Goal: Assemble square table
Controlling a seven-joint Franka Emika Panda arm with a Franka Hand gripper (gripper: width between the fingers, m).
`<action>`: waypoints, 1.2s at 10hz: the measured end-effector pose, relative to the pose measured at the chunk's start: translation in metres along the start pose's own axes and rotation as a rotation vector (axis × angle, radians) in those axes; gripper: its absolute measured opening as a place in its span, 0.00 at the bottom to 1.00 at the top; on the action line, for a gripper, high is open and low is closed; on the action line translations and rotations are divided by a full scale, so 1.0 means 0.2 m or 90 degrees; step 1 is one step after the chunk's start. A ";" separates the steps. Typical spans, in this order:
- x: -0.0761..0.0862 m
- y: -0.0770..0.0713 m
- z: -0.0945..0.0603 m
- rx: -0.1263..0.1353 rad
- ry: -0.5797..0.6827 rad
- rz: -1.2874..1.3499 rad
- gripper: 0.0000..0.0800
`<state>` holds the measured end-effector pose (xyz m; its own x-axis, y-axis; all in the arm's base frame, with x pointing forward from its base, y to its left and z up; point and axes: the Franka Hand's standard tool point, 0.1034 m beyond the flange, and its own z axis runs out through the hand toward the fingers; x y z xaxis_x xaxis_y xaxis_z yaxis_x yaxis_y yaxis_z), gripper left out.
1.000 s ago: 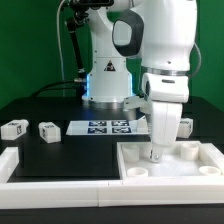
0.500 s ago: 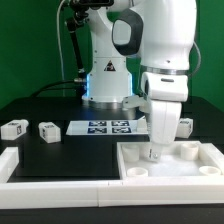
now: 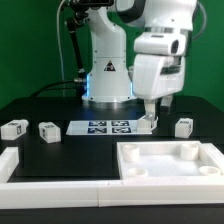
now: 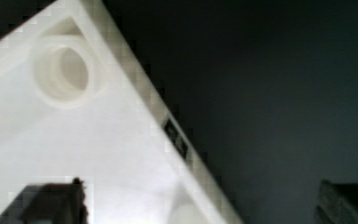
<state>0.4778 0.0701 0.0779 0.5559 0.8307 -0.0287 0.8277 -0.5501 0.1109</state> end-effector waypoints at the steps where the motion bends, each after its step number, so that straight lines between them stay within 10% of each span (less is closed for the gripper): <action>1: 0.00 -0.01 0.01 0.007 0.002 0.080 0.81; 3: 0.02 -0.03 0.00 0.014 0.007 0.190 0.81; 7: 0.10 -0.30 0.07 0.058 -0.011 0.590 0.81; 11: 0.10 -0.33 0.08 0.082 -0.039 0.681 0.81; 12: 0.06 -0.32 0.09 0.111 -0.071 0.746 0.81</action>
Offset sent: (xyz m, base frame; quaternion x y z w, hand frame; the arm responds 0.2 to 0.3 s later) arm -0.0315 0.0100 -0.0004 -0.0620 0.0005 0.3264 0.9432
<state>0.4320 0.1133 0.0516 0.9771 -0.1937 -0.0880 -0.1953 -0.9807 -0.0093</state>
